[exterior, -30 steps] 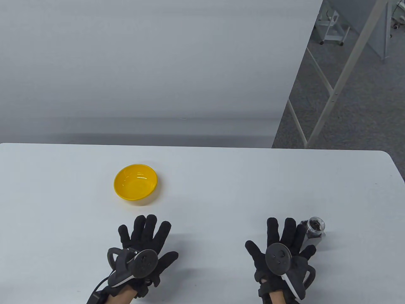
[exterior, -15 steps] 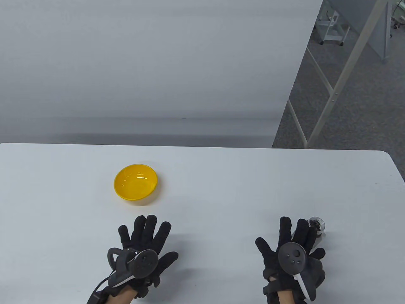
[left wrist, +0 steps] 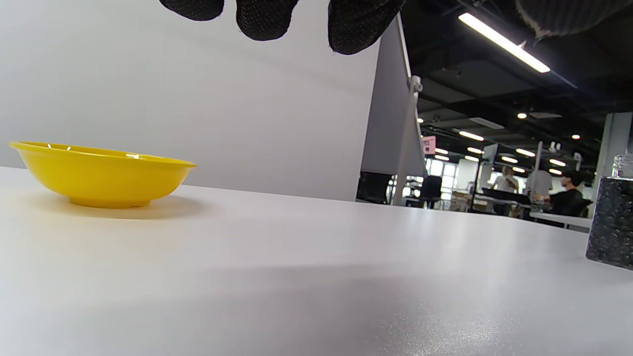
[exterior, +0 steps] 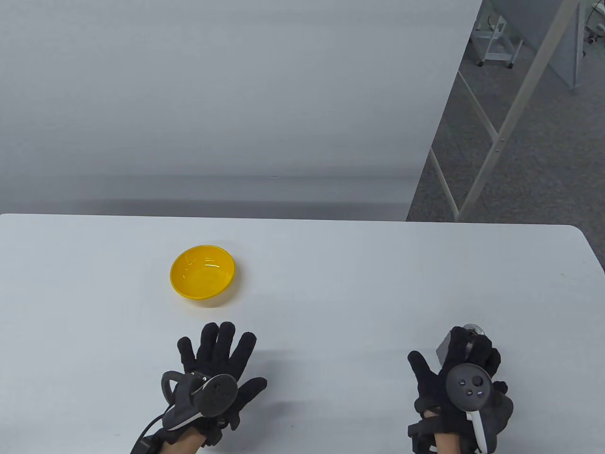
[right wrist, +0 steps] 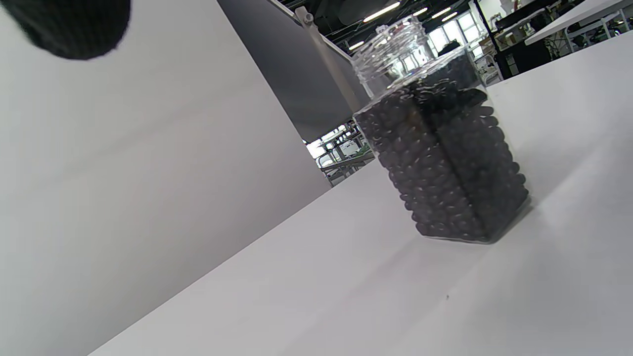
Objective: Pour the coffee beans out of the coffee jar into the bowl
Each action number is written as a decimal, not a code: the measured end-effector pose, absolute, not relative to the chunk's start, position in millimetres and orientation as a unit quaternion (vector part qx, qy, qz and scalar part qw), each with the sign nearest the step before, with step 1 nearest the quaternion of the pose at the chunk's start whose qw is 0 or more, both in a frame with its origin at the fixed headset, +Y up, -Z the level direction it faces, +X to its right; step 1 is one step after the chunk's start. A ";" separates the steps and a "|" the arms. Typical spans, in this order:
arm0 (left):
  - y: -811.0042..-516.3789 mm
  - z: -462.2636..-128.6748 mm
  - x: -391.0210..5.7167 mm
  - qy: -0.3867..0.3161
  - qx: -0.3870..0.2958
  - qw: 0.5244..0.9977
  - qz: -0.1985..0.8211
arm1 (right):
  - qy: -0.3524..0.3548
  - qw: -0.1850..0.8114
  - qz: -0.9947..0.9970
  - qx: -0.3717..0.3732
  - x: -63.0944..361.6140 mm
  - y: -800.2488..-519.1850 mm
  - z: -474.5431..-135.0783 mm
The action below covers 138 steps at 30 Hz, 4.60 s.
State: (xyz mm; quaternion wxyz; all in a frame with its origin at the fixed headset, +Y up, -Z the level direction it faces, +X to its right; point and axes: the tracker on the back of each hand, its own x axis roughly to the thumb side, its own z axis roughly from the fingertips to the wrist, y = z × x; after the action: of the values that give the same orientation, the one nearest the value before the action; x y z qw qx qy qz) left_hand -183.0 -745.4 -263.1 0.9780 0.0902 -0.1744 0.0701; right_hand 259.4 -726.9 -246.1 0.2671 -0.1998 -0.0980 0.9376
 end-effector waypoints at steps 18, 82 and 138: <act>-745.8 -262.3 -182.0 -0.176 0.089 0.978 0.065 | -0.066 0.304 0.906 -0.286 301.6 -752.4 -250.0; -752.1 -269.5 -178.1 -0.176 0.079 0.980 0.054 | -0.015 0.492 0.824 -0.280 344.5 -798.6 -281.7; -745.8 -269.3 -184.7 -0.187 0.083 0.863 0.463 | -0.135 0.475 0.866 0.081 205.9 -670.8 -273.6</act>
State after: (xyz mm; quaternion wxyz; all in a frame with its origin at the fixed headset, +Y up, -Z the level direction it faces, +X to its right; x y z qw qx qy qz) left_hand -184.7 -745.8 -269.3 0.8626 0.0831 -0.1867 0.4628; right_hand 205.9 -670.8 -273.6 0.4751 0.0810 -0.1352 0.8657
